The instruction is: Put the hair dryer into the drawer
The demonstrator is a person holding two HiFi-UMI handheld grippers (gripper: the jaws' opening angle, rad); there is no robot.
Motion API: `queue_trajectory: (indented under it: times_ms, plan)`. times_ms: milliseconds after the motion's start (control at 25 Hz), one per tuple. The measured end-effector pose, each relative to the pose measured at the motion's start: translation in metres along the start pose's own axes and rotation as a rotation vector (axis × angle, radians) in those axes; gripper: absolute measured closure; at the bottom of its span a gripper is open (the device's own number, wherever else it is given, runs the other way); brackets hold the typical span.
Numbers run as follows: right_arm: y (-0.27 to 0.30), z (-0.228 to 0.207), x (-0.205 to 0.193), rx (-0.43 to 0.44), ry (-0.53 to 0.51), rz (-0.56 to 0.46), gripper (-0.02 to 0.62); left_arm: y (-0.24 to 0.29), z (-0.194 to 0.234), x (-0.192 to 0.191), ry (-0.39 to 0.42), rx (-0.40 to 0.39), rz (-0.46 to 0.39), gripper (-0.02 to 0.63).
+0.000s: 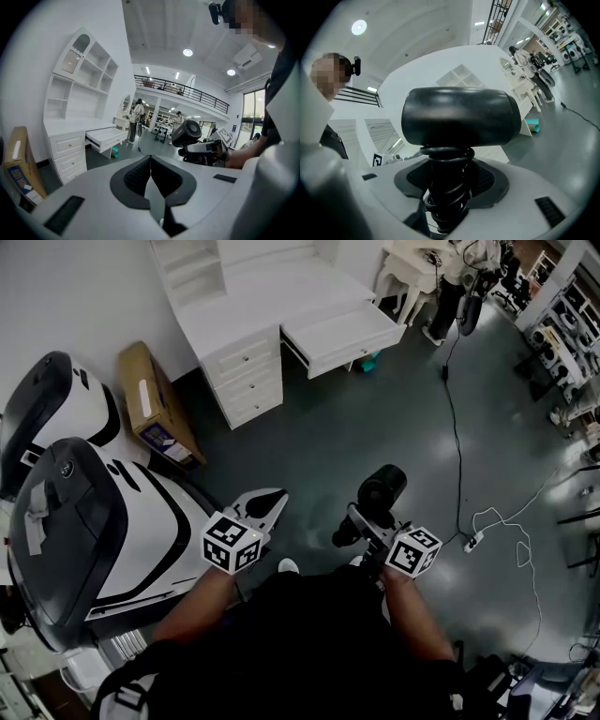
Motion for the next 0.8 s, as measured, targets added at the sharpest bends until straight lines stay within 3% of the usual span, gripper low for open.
queue_trajectory:
  times_ms: [480,800]
  plan:
    - [0.018,-0.011,0.011,-0.036,0.016,0.005,0.368,0.015,0.026,0.002,-0.021,-0.011,-0.008,0.595]
    - [0.061,-0.047,0.059,0.019,0.026,0.001,0.368,0.046,0.063,0.015,-0.028,0.066,0.026,0.595]
Point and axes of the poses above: the fingertips, and each gripper's own axes: y forward along the fingers, z to its left, x out of its top, the point moved 8 cm from there along -y, backward along the fingers, and after that the axes turned 10 degrees about y, right-handed, at the moved point
